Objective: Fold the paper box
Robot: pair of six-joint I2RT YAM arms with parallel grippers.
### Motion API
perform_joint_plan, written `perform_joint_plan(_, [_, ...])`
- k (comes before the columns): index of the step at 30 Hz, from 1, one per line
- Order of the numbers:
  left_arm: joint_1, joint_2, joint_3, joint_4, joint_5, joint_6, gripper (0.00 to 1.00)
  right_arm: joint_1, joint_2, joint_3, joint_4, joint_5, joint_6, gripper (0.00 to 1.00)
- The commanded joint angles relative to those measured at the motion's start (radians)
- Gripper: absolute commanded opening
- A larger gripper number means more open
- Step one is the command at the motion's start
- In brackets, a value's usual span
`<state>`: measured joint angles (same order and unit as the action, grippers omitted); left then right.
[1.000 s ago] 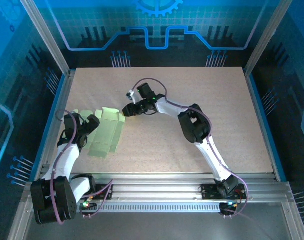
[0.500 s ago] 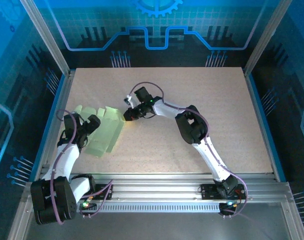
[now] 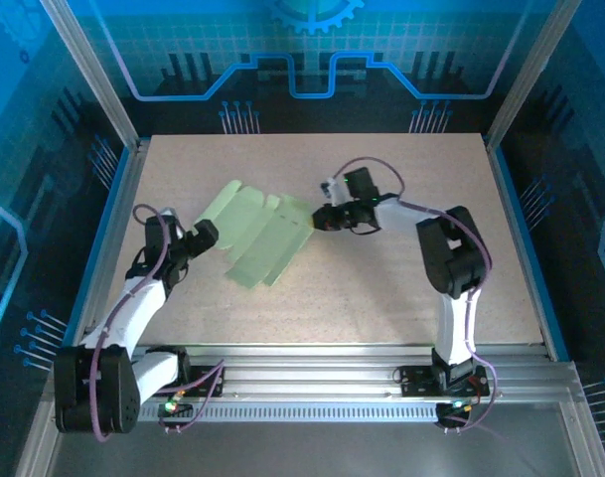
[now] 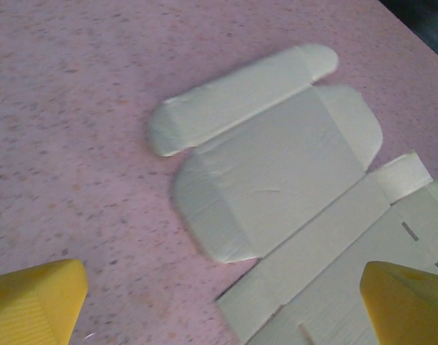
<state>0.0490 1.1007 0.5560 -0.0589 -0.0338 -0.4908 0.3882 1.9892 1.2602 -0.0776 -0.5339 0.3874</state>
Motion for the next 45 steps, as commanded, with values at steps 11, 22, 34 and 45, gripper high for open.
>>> perform_joint_plan(11, [-0.207, 0.366, 0.249, 0.166, -0.03, -0.02, 0.99, -0.157, -0.309, -0.444, 0.12, 0.235, 0.166, 0.0])
perform_joint_plan(22, [-0.229, 0.509, 0.343, 0.203, 0.07, -0.1, 0.99, -0.103, -0.47, -0.595, 0.165, 0.359, 0.283, 0.0])
perform_joint_plan(34, [-0.314, 0.552, 0.297, 0.231, 0.063, -0.057, 0.99, -0.188, -0.396, -0.407, -0.097, 0.318, 0.202, 0.62])
perform_joint_plan(45, [-0.376, 0.711, 0.588, 0.095, 0.268, 0.307, 0.86, -0.137, -0.574, -0.686, 0.159, 0.37, 0.593, 0.72])
